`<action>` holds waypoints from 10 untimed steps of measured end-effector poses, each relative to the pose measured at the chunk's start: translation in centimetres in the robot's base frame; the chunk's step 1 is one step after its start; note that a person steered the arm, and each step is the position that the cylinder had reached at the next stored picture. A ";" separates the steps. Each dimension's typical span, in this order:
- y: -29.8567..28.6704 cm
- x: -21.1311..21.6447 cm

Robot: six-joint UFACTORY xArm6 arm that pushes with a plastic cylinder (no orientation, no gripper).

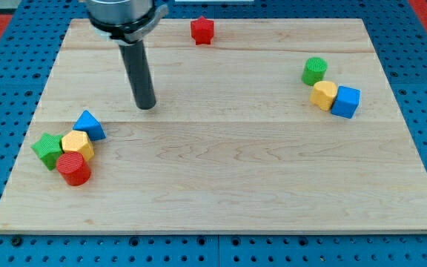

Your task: Move green circle at the bottom of red star

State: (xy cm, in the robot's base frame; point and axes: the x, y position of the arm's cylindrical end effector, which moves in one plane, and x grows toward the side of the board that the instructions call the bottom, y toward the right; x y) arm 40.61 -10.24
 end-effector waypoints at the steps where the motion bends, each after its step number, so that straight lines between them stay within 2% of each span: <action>1: 4.3 -1.7; 2: 11.1 -3.6; 4: 31.9 -4.4; 5: 35.4 -3.9; 6: 37.5 -3.3; 7: 37.5 -6.3; 8: 31.3 -10.0; 9: 22.9 -11.2; 10: 27.7 -7.0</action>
State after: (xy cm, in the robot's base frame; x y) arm 33.56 17.46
